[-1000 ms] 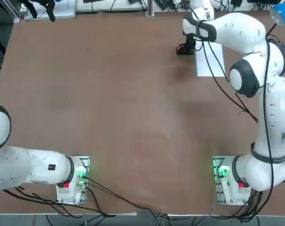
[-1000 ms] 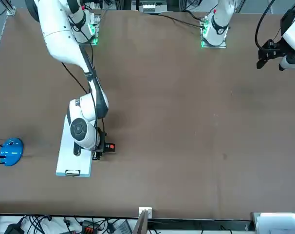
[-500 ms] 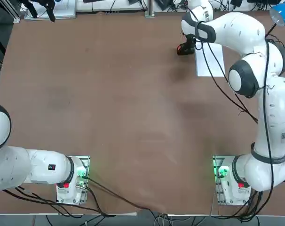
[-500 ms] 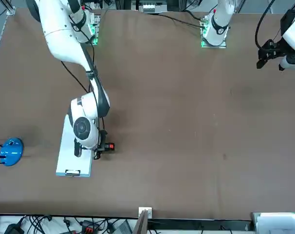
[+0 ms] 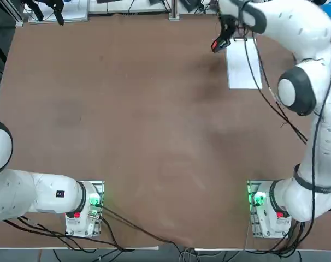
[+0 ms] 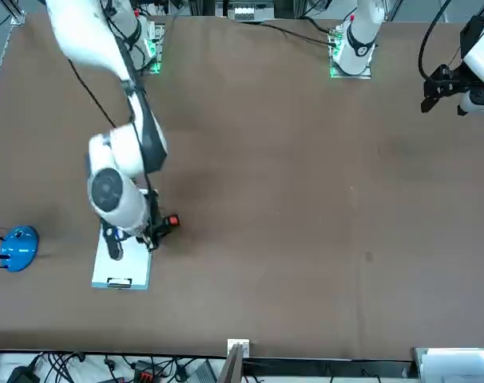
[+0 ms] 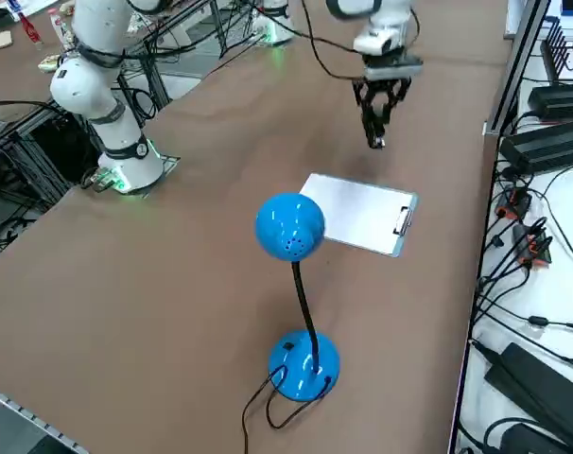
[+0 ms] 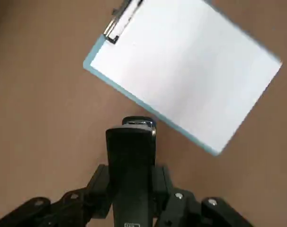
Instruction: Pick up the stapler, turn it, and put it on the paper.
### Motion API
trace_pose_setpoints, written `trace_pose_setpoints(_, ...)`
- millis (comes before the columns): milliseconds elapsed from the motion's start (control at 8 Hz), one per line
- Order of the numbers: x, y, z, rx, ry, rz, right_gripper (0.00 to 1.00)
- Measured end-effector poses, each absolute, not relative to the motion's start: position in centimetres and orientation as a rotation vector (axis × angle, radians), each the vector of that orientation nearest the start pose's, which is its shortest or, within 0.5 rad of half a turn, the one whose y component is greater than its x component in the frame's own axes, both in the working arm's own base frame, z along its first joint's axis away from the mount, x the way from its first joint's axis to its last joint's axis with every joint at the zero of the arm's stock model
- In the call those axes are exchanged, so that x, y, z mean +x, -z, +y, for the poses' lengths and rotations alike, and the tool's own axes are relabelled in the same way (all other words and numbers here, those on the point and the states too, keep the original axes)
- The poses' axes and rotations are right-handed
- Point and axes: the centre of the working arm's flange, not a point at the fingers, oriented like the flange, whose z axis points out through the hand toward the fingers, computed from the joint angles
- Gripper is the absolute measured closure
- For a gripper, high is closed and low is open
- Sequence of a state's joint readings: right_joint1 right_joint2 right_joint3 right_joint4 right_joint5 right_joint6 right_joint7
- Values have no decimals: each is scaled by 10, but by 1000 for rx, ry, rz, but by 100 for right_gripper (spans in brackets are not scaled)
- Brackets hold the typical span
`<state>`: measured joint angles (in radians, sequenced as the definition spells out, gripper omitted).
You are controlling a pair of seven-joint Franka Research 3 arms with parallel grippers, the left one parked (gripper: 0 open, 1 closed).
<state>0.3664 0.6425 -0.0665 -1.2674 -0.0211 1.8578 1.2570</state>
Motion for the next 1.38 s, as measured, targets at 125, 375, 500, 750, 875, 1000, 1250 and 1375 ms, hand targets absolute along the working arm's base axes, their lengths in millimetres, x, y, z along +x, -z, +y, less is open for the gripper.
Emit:
trace_pose_setpoints(125,688,-384,208,-2969,-32,1267,59)
trace_pose_setpoints(375,684,-375,175,-3111,-106,907,59)
trace_pose_setpoints(500,682,-365,157,-3158,-150,734,59)
trace_pose_setpoints(750,684,-346,128,-3192,-153,481,59)
trace_pose_setpoints(875,685,-335,120,-3195,-120,380,59)
trace_pose_setpoints(1000,684,-325,112,-3193,-76,297,59)
trace_pose_setpoints(1250,681,-309,87,-3174,-11,156,59)
trace_pose_setpoints(1375,680,-305,77,-3147,20,137,59)
